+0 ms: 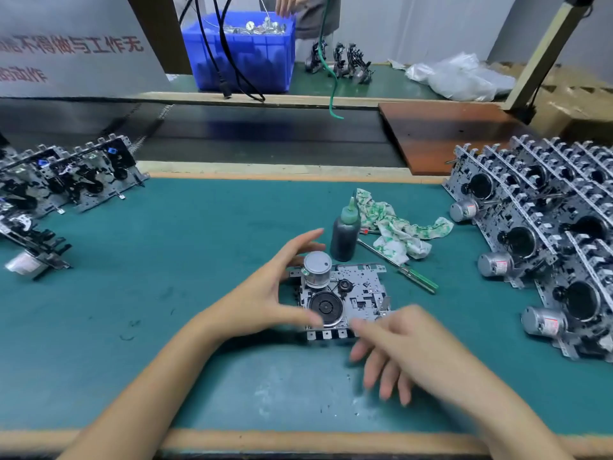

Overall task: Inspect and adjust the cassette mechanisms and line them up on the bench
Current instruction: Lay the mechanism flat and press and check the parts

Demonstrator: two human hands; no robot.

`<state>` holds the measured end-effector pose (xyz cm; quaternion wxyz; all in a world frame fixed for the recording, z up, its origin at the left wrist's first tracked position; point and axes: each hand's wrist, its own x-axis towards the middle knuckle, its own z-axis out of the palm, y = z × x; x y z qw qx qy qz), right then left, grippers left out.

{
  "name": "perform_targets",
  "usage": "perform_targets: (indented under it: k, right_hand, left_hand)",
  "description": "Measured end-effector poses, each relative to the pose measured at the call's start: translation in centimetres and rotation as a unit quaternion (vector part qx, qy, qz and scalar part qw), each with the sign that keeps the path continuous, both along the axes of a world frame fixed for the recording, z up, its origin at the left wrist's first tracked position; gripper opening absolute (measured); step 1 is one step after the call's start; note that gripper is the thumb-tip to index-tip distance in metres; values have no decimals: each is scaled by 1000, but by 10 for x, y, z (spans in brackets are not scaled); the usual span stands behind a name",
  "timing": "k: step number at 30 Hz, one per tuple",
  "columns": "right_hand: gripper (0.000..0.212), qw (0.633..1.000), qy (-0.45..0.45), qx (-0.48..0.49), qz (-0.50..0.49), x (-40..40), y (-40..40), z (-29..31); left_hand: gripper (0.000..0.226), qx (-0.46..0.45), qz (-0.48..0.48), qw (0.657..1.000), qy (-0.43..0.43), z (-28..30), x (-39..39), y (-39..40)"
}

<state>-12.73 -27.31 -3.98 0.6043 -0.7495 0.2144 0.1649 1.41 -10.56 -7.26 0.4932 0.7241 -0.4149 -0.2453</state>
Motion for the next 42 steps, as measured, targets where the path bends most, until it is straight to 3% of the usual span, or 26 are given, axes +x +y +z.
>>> perform_targets:
  k: [3,6,9,15,18,23,28,32,35,39,42]
  right_hand:
    - [43,981,-151,-47,-116,11,-25,7]
    - [43,937,-269,-125,-183,22,-42,3]
    - [42,912,-311,-160,-217,27,-46,-14]
    - [39,900,-315,-206,-220,24,-47,-33]
    - [37,890,-321,-250,-205,24,-45,-34]
    - [36,879,-324,-290,-194,23,-42,-36]
    - [31,878,-328,-272,-220,25,-42,-36]
    - [9,872,-341,-267,-227,38,-41,-24]
    - [25,885,-317,-302,-158,56,-39,-15]
    - [50,929,-243,-258,-106,88,-35,-12]
    - [43,945,-205,-247,-65,101,-35,-15]
  left_hand:
    - [122,48,-18,997,-54,-7,-5,7]
    - [112,44,2,995,-92,-7,-6,3]
    - [109,37,0,996,-83,-8,-5,3]
    - [108,33,-8,996,-85,-9,-3,3]
    - [115,47,1,991,-127,-7,-10,0]
    - [100,37,21,974,-222,-4,-15,-10]
    - [116,37,6,986,-162,-10,-8,-2]
    - [119,36,14,988,-148,-12,-7,-3]
    - [114,35,19,987,-155,-12,-9,-4]
    - [113,27,21,983,-182,-11,-11,-6]
    - [114,25,16,981,-191,-10,-11,-7]
